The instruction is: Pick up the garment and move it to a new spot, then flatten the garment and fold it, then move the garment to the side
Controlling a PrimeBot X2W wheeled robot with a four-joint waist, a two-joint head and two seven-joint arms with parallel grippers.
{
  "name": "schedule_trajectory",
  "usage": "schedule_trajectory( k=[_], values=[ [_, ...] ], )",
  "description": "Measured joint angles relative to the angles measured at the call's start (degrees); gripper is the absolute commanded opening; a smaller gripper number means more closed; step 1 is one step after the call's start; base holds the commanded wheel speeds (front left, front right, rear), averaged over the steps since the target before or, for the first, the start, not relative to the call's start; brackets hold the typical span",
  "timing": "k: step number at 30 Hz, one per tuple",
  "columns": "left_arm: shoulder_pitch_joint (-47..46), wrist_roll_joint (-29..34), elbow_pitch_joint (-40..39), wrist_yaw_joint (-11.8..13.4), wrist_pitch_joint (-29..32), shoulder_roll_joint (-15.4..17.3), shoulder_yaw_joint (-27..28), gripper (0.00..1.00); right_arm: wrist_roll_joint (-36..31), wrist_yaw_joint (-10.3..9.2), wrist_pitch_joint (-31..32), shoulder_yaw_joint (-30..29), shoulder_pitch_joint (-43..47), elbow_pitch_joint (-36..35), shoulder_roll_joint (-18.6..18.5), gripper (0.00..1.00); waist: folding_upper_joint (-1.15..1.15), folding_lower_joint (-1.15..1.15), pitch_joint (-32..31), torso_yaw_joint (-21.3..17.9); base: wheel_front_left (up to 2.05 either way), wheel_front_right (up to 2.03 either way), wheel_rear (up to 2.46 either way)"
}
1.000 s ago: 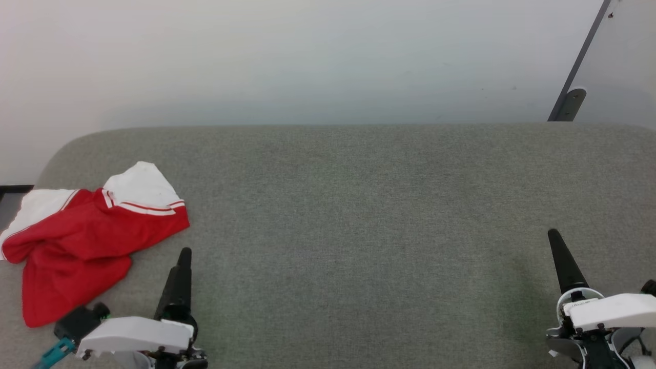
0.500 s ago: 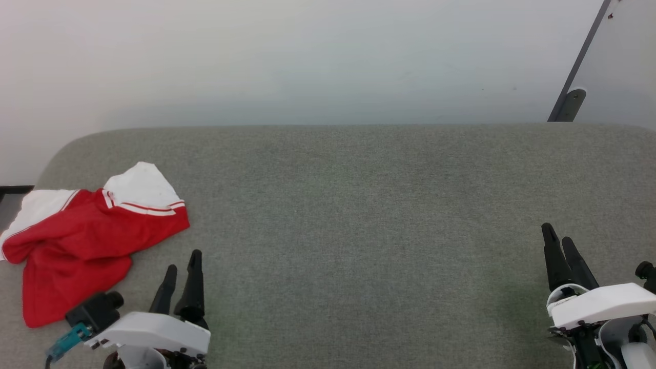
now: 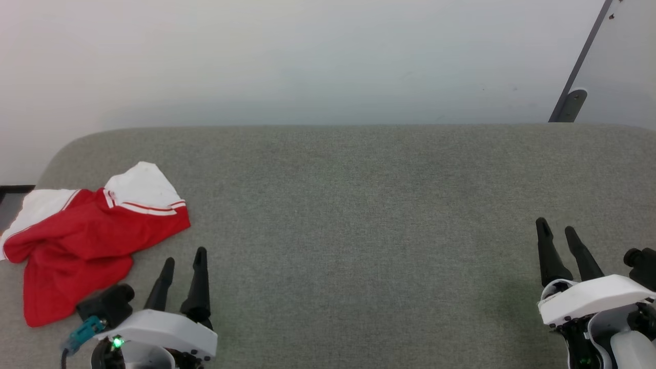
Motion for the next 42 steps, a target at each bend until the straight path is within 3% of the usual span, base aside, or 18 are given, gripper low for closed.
schedule_trajectory(
  k=[22, 42],
  values=[
    [-0.4, 12.0, 1.2, 0.1, -3.3, 0.3, -0.8, 1.00, -12.3, 0.00, -3.4, 1.1, -1.2, 0.5, -1.2, 1.00, 0.00, 0.00, -0.1, 0.4, 0.00, 0.00, 0.00],
    [-1.2, 20.9, 2.9, -1.6, -5.9, -1.1, 0.9, 1.00, -17.4, 0.00, -6.0, 0.0, -2.5, 1.5, -1.2, 1.00, 0.00, 0.00, -0.1, 0.9, 0.00, 0.00, 0.00]
  ],
)
